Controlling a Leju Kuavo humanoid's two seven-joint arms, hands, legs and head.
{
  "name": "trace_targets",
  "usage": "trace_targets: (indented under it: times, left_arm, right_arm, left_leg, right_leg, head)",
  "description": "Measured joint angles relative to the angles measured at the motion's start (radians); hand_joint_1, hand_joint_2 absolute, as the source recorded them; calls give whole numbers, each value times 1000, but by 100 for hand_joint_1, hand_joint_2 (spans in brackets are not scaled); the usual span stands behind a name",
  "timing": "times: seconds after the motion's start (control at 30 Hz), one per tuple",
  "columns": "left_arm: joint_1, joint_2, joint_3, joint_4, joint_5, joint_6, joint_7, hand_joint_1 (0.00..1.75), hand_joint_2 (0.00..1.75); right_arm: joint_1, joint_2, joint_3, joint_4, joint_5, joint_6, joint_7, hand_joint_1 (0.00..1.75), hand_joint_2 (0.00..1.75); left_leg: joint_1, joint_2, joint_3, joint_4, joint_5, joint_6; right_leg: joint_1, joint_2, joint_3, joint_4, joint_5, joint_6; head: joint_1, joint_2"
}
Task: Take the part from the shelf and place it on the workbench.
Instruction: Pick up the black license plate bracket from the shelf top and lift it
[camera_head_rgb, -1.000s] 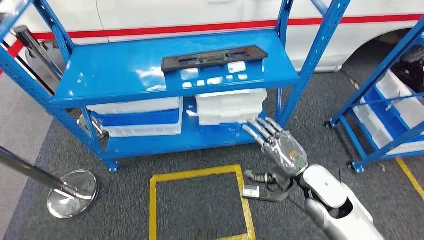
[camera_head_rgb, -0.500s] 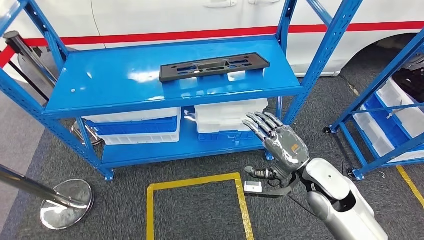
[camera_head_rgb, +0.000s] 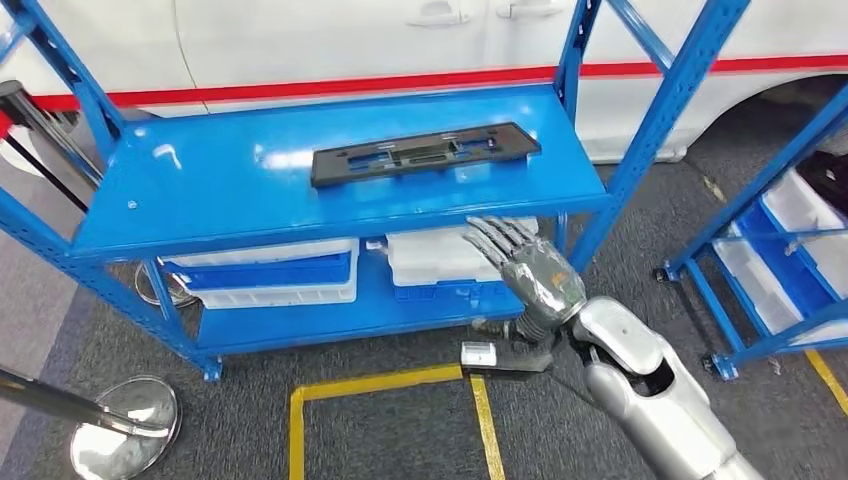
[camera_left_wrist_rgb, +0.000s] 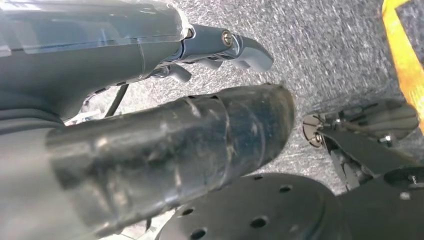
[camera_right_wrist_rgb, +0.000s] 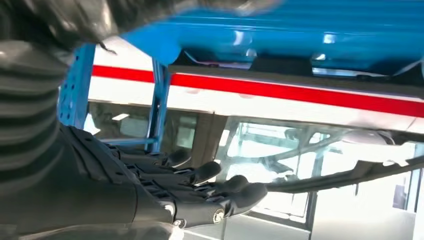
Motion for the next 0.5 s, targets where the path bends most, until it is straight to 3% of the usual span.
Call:
trace_targets:
  times: [0.07, 0.17, 0.2, 0.23, 0.27, 0.33, 0.37, 0.4, 0.5]
  left_arm:
    - [-1, 2, -3, 0, 4, -1, -5, 0, 0]
    - [-1, 3, -4, 0, 10, -1, -8, 0, 0]
    - [0, 3, -4, 0, 10, -1, -9, 0, 0]
    - [1, 3, -4, 0, 10, -1, -9, 0, 0]
    - [2, 3, -4, 0, 10, -1, -9, 0, 0]
    - [6, 6, -4, 1, 10, 0, -9, 0, 0]
    - [7, 8, -5, 1, 10, 0, -9, 0, 0]
    - [7, 9, -5, 2, 10, 1, -9, 0, 0]
    - [3, 8, -5, 2, 21, -4, -14, 0, 0]
  right_arm:
    - [-12, 20, 11, 23, -9, -1, 1, 0, 175]
    - [-20, 40, 24, 52, -15, -1, 3, 0, 175]
    - [-20, 45, 27, 60, -16, -1, 3, 0, 175]
    - [-20, 49, 30, 67, -16, -1, 3, 0, 175]
    - [-21, 53, 32, 73, -17, -1, 3, 0, 175]
    - [-23, 58, 35, 83, -17, -1, 3, 0, 175]
    - [-24, 60, 37, 87, -18, -2, 3, 0, 175]
    - [-25, 61, 39, 91, -18, -2, 3, 0, 175]
    - [-33, 68, 44, 100, -31, 6, -7, 0, 175]
  left_leg:
    - [2, 1, -42, 78, -11, -9]
    - [8, 2, -168, 258, -77, -23]
    - [8, 2, -196, 281, -85, -25]
    - [9, 2, -206, 268, -70, -25]
    - [9, 2, -199, 223, -33, -23]
    - [5, 2, -165, 87, 65, -10]
    - [2, 2, -152, 36, 93, -2]
    - [-1, 1, -145, 6, 109, 4]
    - [1, 1, -127, -17, 111, 18]
  right_leg:
    - [-3, 0, 20, -8, -7, -12]
    - [-4, -2, 43, -13, -26, -20]
    - [-3, -1, 51, -13, -34, -20]
    - [-3, 0, 62, -13, -43, -19]
    - [-3, 2, 74, -13, -52, -18]
    - [-1, 3, 95, -12, -70, -12]
    - [0, 4, 100, -11, -77, -8]
    - [1, 5, 103, -12, -83, -2]
    - [2, 6, 105, 5, -82, 14]
  head:
    - [-2, 0]
    - [-3, 0]
    - [-3, 0]
    - [-3, 0]
    - [-3, 0]
    - [-2, 0]
    - [-2, 0]
    - [-2, 0]
    - [-2, 0]
